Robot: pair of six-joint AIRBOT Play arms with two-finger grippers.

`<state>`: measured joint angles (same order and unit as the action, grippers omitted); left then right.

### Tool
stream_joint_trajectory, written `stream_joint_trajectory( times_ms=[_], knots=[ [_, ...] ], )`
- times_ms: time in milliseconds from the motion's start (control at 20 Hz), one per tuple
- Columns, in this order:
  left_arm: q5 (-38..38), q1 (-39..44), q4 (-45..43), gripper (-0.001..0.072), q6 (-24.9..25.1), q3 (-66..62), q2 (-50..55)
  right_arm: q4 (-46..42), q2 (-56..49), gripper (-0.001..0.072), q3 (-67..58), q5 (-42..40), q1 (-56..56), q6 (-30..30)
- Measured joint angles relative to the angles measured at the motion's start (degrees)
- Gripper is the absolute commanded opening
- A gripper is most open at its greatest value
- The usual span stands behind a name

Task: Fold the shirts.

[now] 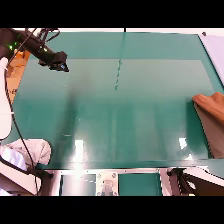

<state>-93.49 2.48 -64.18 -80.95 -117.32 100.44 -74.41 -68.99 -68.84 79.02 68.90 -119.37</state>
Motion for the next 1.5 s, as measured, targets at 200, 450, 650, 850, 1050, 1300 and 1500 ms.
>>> stream_joint_trajectory(
  times_ms=[200,450,650,850,1050,1300,1500],
  knots=[
    [0.4,0.0,0.0,0.0025,0.0,0.0,0.0,-9.0,0.2,0.0603,4.1,1.0,0.4,6.1],
    [2.7,0.0,0.1,0.0025,0.0,0.0,0.0,-7.2,0.3,0.0017,-1.9,1.9,-2.3,10.3],
    [3.3,0.2,0.9,0.0024,-0.2,0.0,-0.5,-1.9,0.3,0.0017,-8.6,-0.1,-12.7,14.6],
    [3.2,2.6,1.2,0.0024,-1.1,2.3,-3.0,-0.1,0.4,0.0016,-8.9,-2.1,-26.8,18.3],
    [4.9,7.0,1.1,0.0024,-1.4,11.0,-8.0,0.3,2.1,0.0016,-2.8,-3.5,-39.5,21.0],
    [11.1,13.2,0.1,0.0024,-1.7,30.0,-18.0,0.2,8.4,0.0016,9.7,-7.9,-49.2,22.8],
    [17.5,16.4,-0.2,0.0026,-3.1,43.0,-25.3,0.3,11.4,0.0016,16.1,-10.4,-52.4,23.7]
  ],
)
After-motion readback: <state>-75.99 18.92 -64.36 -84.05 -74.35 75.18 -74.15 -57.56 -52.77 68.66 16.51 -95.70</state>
